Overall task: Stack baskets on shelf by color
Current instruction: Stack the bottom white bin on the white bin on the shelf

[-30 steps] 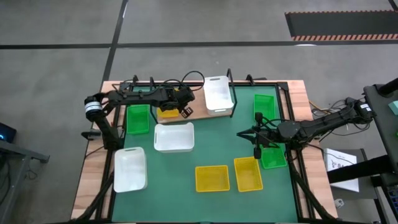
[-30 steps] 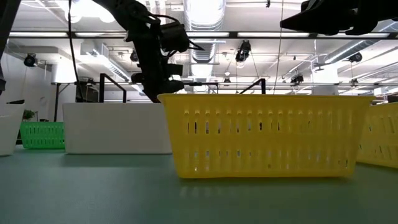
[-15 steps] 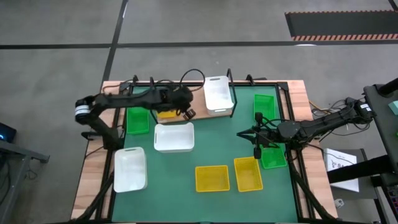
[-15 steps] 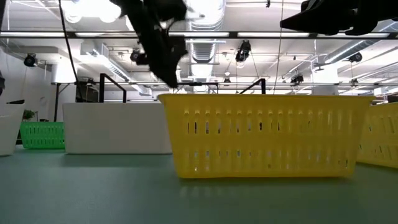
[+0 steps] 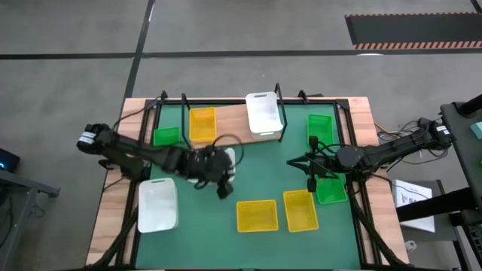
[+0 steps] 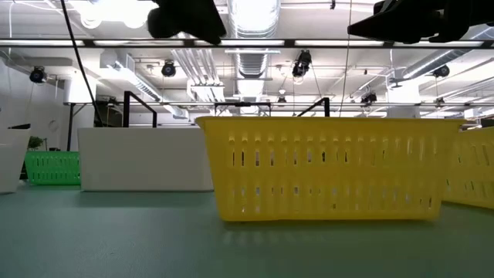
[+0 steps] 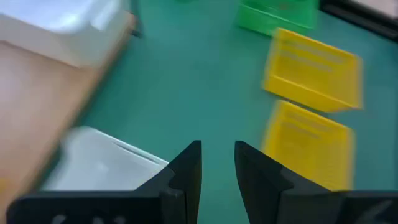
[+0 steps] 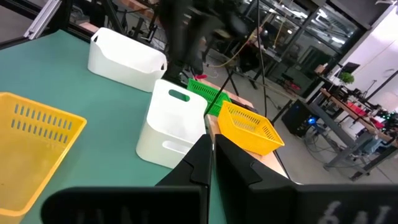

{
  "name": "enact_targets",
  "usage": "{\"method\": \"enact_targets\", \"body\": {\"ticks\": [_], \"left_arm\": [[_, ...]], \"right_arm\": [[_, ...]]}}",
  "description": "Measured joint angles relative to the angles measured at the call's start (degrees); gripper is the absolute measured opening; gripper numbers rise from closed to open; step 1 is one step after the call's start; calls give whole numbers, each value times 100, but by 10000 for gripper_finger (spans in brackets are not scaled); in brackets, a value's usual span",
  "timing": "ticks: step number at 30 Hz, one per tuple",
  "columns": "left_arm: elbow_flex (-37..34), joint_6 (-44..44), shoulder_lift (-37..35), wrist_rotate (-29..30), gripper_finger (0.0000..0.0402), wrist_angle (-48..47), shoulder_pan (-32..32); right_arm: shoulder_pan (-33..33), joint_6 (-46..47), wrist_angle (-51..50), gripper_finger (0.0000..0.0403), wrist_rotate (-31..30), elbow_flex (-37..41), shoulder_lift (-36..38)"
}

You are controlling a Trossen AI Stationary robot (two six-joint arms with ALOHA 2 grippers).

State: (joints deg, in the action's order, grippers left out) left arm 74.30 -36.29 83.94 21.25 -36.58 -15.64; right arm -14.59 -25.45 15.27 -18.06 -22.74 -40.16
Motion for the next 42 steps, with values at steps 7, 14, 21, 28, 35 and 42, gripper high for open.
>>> {"method": "enact_targets", "body": {"ticks": [7,14,21,28,35,42], "left_arm": [[-9,-1447,0,-363,79,-6,-1003],[-9,-4171,0,-1075,79,-1394,-1562],[-20,-5763,369,-3429,79,-3337,-1963],[57,-3958,483,-3946,79,-3064,-2739],[37,-3918,460,-3855,89,-2966,-3662],[33,-3948,591,-3040,147,-3259,-4007]], "right_arm": [[0,36,-1,11,0,0,0],[0,90,0,11,2,0,0],[0,142,-2,11,2,0,0],[0,144,-4,11,2,0,0],[0,144,-7,11,2,0,0],[0,197,-7,11,4,0,0]]}}
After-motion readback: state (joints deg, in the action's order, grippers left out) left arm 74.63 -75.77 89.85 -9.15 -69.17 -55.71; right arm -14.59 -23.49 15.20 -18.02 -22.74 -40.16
